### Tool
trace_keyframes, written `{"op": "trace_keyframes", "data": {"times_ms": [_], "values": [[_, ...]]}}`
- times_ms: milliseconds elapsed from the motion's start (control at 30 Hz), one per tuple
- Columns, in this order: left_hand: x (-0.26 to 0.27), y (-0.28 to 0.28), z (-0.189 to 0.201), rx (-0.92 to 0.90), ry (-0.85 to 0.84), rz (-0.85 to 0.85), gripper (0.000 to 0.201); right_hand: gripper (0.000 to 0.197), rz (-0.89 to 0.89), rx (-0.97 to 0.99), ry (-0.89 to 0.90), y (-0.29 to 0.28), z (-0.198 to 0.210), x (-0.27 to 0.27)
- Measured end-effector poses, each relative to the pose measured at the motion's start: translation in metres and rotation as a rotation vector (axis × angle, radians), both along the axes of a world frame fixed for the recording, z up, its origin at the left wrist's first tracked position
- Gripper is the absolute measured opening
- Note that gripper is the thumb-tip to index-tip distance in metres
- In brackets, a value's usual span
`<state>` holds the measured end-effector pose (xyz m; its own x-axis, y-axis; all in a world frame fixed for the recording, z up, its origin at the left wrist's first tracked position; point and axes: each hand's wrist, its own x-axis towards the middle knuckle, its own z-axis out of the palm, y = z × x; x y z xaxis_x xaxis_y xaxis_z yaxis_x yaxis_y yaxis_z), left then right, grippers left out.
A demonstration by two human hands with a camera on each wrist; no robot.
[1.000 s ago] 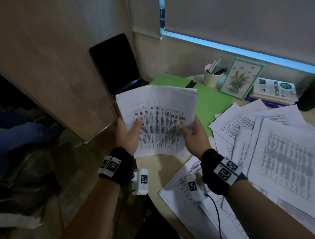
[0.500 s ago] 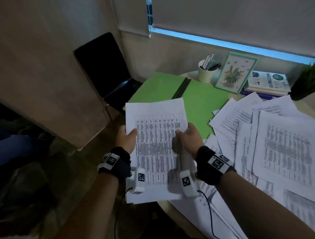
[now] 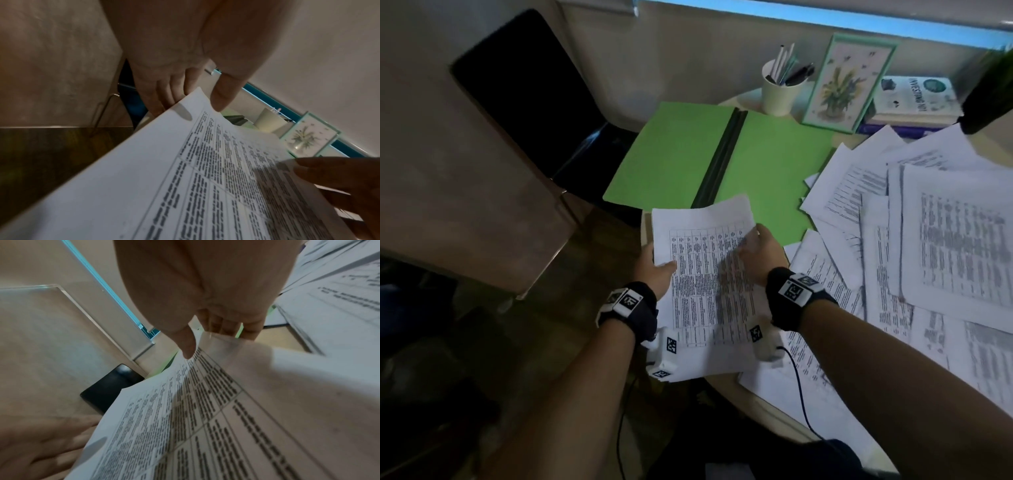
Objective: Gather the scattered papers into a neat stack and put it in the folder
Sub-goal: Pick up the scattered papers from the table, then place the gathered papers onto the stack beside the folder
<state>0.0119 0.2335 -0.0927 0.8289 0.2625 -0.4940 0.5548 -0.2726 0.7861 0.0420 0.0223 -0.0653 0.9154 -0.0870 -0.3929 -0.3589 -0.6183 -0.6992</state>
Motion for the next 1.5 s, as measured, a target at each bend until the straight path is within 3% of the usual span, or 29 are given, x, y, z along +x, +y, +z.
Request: {"op": "trace_keyframes", "data": {"times_ms": [100, 267, 467, 700, 833, 1000, 1200, 1267, 1367, 1433, 1500], "values": [[0.001, -0.006, 0.002, 0.145, -0.025, 0.032, 0.044, 0.041, -0.008, -0.003, -0.022, -0.006, 0.001, 0.002], [0.001, -0.049, 0.035, 0.328, -0.088, 0.017, 0.055, 0.035, -0.022, 0.039, -0.037, -0.037, 0.008, 0.0], [-0.009, -0.15, 0.076, 0.056, -0.205, -0.283, 0.046, 0.021, -0.106, 0.082, -0.123, -0.114, 0.029, -0.029], [-0.002, -0.273, 0.082, -0.032, -0.089, -0.489, 0.047, 0.018, -0.419, -0.034, -0.119, -0.263, 0.039, -0.079], [0.007, -0.316, 0.06, 0.072, 0.002, -0.55, 0.056, 0.041, -0.581, -0.097, -0.065, -0.329, 0.02, -0.104], [0.023, -0.351, 0.033, 0.165, 0.114, -0.475, 0.075, 0.068, -0.795, -0.205, -0.033, -0.396, 0.002, -0.091], [0.031, -0.378, 0.025, 0.124, 0.149, -0.284, 0.083, 0.108, -0.703, -0.222, 0.123, -0.423, -0.005, -0.058], [0.033, -0.38, 0.023, 0.105, 0.151, -0.247, 0.068, 0.104, -0.67, -0.198, 0.139, -0.42, -0.006, -0.054], [0.031, -0.382, 0.022, 0.156, 0.116, -0.367, 0.024, 0.078, -0.621, -0.164, 0.149, -0.417, -0.014, -0.056], [0.032, -0.381, 0.025, 0.234, 0.098, -0.407, 0.02, 0.058, -0.595, -0.136, 0.137, -0.415, -0.018, -0.058], [0.035, -0.378, 0.033, 0.237, 0.08, -0.38, 0.025, 0.054, -0.627, -0.114, 0.131, -0.416, -0.018, -0.062]]}}
